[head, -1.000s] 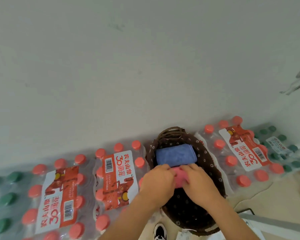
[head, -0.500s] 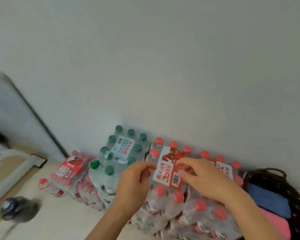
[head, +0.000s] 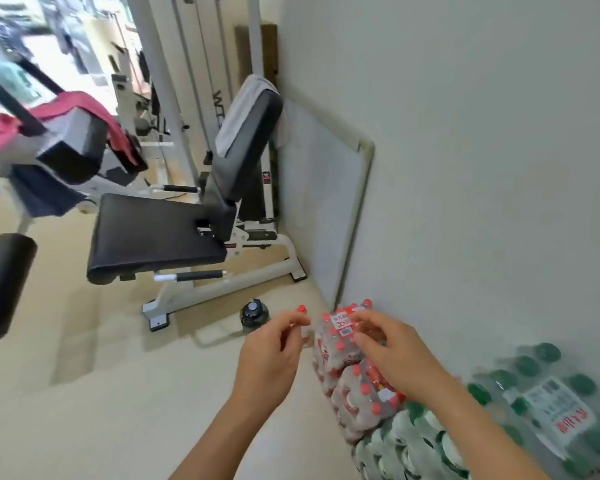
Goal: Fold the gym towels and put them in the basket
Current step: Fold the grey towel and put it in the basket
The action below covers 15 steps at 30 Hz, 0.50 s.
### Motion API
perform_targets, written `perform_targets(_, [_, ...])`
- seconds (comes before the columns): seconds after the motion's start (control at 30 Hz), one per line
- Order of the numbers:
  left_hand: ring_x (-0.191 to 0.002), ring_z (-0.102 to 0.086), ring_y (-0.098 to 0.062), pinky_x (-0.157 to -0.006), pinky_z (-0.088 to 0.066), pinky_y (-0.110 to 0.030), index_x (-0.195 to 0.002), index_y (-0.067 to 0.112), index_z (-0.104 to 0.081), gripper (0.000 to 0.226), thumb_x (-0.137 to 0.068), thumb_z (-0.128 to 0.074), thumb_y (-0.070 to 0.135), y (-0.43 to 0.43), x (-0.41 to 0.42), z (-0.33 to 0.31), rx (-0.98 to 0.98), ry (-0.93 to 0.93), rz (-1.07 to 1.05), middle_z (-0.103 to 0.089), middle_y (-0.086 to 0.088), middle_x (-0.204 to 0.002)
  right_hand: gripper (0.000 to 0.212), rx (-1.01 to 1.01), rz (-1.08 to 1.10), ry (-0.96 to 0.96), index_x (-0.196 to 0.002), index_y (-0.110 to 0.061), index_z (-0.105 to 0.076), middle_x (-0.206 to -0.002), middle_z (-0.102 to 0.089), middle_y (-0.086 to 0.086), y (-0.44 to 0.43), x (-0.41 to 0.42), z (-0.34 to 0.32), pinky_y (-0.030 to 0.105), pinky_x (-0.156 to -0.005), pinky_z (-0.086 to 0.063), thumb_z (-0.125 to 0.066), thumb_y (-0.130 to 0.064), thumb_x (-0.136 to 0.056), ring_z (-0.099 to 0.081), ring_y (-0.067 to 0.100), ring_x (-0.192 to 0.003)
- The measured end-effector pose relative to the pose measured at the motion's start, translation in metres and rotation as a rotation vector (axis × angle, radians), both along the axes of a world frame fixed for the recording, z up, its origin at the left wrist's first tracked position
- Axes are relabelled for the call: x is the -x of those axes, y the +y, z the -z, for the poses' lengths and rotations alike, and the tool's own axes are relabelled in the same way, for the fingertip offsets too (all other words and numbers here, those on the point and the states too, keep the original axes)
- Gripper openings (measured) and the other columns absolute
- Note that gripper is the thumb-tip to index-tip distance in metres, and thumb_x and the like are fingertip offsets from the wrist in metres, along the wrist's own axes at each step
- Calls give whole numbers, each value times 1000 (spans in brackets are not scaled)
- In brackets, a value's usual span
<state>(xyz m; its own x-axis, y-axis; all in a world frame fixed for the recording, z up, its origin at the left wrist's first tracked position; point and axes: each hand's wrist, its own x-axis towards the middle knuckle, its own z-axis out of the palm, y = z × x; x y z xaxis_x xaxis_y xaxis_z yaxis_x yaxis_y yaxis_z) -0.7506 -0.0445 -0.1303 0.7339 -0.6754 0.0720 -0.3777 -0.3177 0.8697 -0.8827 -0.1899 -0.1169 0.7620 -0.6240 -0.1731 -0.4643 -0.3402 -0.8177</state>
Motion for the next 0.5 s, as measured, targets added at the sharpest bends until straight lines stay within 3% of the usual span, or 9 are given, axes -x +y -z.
perform_targets(0.13, [-80,-57,1,-66,-44,-16,-92,31,-69,28,-92,-53,8,16,-53,5,-65,-91,-170,-63,21,-81,18,-186,-54,-82,-100,-29,-65,-87,-70,-4,-11,-79,15,16,-64,-49,-59,-14,-92,-64,0,-74])
perform_targets(0.3, [-86,-57,4,-69,-45,-14,-82,39,-65,34,-90,-54,7,-7,-125,3,-92,-59,-353,-65,22,-82,17,-418,-27,-174,-101,-17,-66,-83,-73,7,-52,-170,26,40,-73,-54,-53,-9,-95,-67,23,-73])
perform_targets(0.4, [-78,-62,-1,-69,-51,-22,-82,39,-65,33,-92,-52,10,-48,-174,-6,-66,-15,-416,-64,27,-78,19,-474,0,-216,-98,-17,-66,-85,-72,10,-93,-220,22,32,-66,-51,-50,-6,-95,-65,20,-70])
perform_targets(0.5, [-69,-61,-5,-63,-48,-20,-82,38,-65,33,-92,-52,10,-97,-223,-23,-58,-32,-411,-66,19,-75,19,-469,-13,-237,-97,-17,-66,-84,-71,8,-142,-268,13,26,-60,-49,-50,-6,-96,-64,17,-67])
